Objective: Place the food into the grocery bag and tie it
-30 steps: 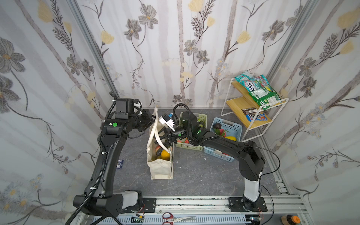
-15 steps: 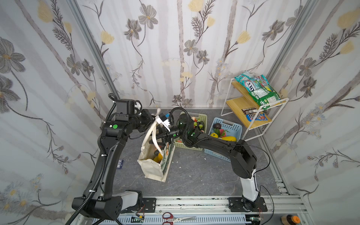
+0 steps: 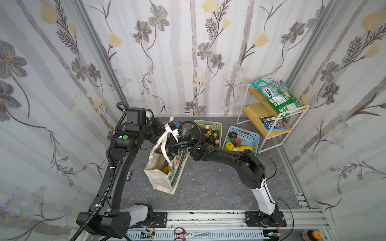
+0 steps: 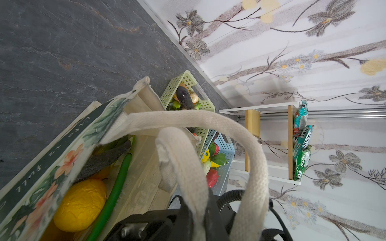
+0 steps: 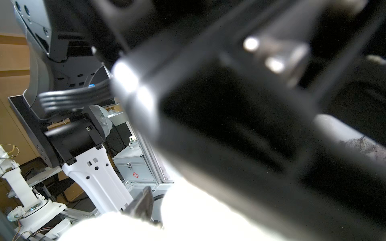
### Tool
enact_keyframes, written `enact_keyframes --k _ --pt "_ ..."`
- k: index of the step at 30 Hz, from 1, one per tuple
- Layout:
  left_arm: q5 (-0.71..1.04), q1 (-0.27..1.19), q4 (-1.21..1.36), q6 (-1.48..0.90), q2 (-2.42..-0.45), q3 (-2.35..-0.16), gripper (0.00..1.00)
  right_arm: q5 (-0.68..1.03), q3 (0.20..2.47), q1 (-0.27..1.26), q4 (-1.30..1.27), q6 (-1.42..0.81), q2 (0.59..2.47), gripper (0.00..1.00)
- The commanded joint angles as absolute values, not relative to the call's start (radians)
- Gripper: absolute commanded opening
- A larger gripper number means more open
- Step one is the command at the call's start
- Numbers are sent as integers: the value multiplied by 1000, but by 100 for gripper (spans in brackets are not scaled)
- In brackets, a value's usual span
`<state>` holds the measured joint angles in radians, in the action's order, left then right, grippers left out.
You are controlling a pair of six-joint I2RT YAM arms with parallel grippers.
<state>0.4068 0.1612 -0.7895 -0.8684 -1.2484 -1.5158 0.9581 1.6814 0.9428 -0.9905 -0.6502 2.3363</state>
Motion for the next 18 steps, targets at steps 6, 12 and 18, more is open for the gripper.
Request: enact_keyframes --k 6,12,18 --pt "371 166 -757 -876 -1241 -1511 0 897 1736 944 -1067 -766 2375 27" --pt "353 129 -839 -802 -1250 -1553 0 829 1538 911 -1137 -850 2270 1" --pt "378 4 -908 -707 -1251 -1543 0 692 1346 862 -962 -821 2090 0"
